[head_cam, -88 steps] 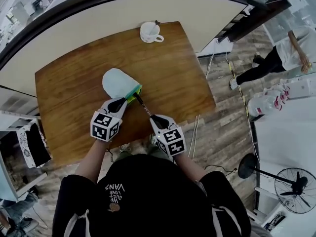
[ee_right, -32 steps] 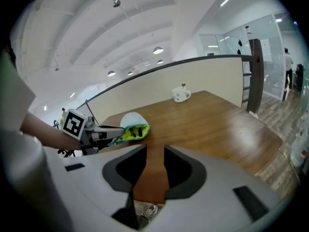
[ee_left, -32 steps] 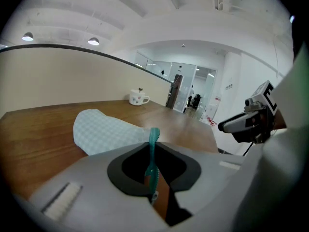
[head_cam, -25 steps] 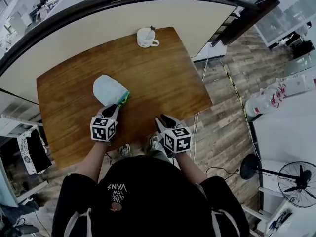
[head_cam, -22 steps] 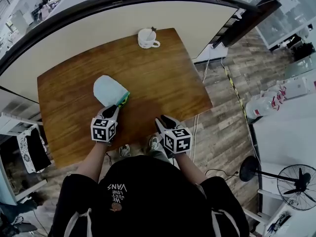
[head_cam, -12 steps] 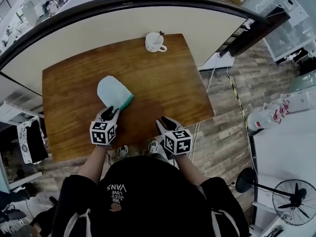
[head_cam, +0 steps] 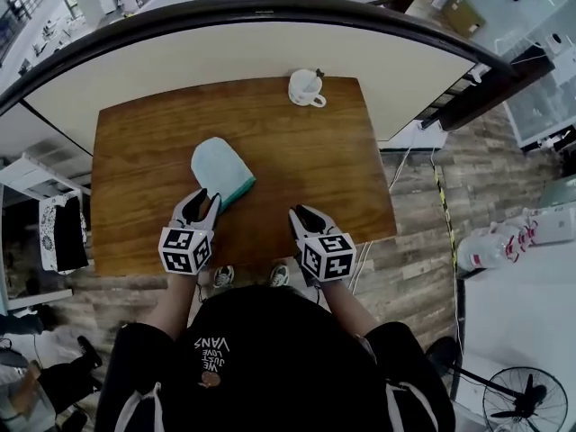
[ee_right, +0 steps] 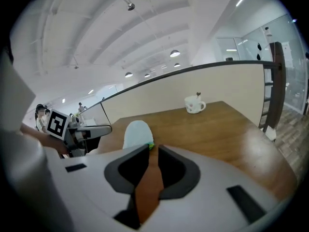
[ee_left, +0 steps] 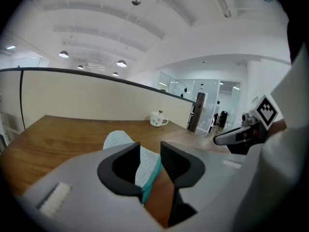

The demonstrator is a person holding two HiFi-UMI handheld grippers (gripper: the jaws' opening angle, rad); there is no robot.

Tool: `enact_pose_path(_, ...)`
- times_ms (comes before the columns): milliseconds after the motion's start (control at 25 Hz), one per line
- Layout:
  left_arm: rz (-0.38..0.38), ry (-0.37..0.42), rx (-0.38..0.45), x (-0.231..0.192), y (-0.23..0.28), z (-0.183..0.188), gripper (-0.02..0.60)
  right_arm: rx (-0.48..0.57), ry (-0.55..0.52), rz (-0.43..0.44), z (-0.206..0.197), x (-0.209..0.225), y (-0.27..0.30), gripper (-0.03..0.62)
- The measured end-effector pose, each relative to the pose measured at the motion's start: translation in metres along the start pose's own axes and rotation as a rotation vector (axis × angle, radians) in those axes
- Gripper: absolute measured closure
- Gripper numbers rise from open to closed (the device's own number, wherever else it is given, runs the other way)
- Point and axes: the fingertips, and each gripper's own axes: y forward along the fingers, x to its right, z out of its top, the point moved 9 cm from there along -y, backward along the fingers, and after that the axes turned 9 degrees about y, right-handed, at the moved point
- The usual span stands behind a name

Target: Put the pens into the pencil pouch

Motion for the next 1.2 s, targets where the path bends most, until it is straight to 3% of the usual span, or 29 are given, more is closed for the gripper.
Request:
enact_pose_path(280,0.041,0.04,0.055,0.016,-0.019,0.02,0.472,0.031,-0.066,0.087,0.021,-0.002,0.002,0.567)
enact_pose_path(560,0.059,0.038,0.075,0.034,-0.028,0.02,0.551,0.034,-0.119,0.145,0.031,-0.001,0.001,0.582)
enact_pose_path(1200,0.066,0.021,0.099,0.06,-0.036,0.021,0.57,0.005,-0.172,0.169,0.031,0.001,-0.003,0.582)
